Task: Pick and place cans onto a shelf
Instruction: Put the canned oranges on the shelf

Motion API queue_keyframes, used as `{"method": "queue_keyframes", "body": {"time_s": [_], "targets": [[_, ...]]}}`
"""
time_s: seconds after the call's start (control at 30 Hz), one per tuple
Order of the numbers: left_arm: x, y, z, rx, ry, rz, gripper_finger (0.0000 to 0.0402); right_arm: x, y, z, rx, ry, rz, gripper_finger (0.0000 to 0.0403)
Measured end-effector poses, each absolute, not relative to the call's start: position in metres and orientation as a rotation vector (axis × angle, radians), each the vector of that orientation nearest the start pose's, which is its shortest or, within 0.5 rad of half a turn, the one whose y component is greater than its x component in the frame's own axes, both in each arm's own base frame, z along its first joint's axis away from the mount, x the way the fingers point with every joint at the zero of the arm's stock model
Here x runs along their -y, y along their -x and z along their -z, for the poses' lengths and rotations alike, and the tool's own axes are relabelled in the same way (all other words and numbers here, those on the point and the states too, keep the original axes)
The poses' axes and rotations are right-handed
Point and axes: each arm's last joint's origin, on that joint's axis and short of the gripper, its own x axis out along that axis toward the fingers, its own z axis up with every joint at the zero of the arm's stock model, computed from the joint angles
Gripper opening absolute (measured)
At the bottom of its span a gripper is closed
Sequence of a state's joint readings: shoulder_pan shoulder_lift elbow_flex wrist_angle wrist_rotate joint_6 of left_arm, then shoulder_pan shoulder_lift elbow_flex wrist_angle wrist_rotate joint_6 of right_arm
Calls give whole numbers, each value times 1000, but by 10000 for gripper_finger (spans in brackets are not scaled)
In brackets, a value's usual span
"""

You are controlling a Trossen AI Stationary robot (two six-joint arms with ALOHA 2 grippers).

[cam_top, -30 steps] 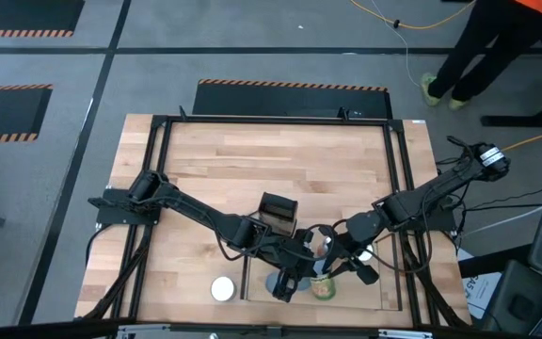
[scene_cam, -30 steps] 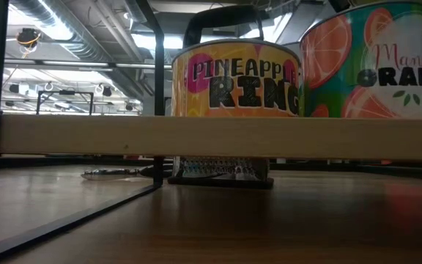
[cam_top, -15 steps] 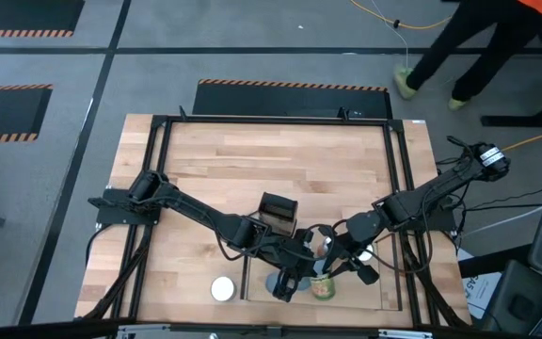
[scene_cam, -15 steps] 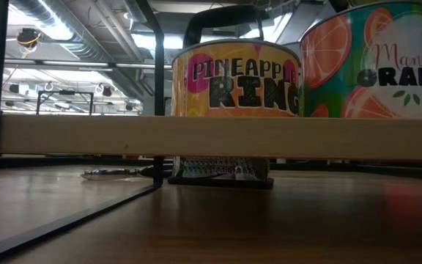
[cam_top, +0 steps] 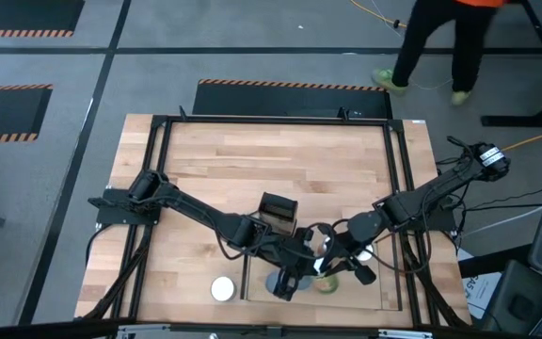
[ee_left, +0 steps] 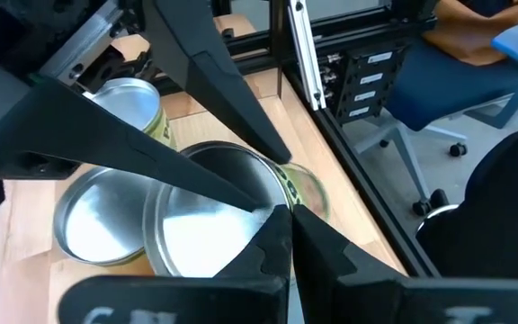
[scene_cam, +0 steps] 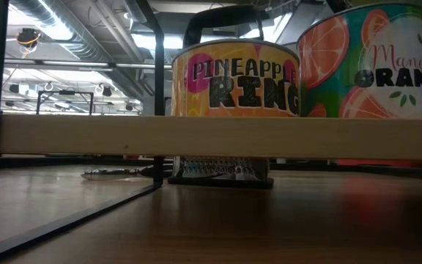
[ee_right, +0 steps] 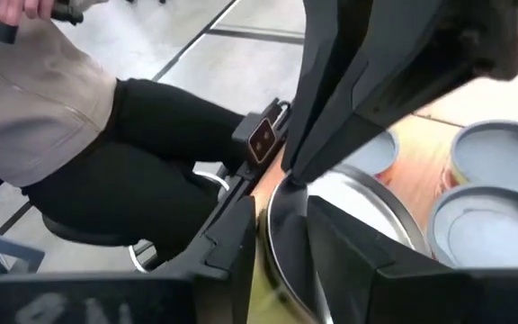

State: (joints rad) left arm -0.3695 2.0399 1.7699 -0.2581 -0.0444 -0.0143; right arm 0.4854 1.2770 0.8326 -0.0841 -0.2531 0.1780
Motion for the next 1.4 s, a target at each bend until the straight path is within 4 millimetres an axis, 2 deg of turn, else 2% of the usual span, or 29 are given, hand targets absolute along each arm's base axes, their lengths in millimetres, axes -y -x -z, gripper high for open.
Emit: {"method": "queue_keyframes", "body": {"time_s": [0.33,0.63,0.8,1.17,1.4], "targets": [[170,-443,-283,-522,-95,311,0,-134,-238,-257,-593,-105,-682,103],[169,-443,-282,-527,-98,306,0,-134,-238,-257,-593,-105,-686,11],[170,-443,-283,-526,-98,306,0,-134,-238,-257,-594,-105,-685,17],[170,-443,-283,-521,-97,307,1,-134,-238,-258,-596,-109,-702,5],[170,-444,-283,-519,-97,303,29,-135,-237,-257,-613,-114,-742,2]]}}
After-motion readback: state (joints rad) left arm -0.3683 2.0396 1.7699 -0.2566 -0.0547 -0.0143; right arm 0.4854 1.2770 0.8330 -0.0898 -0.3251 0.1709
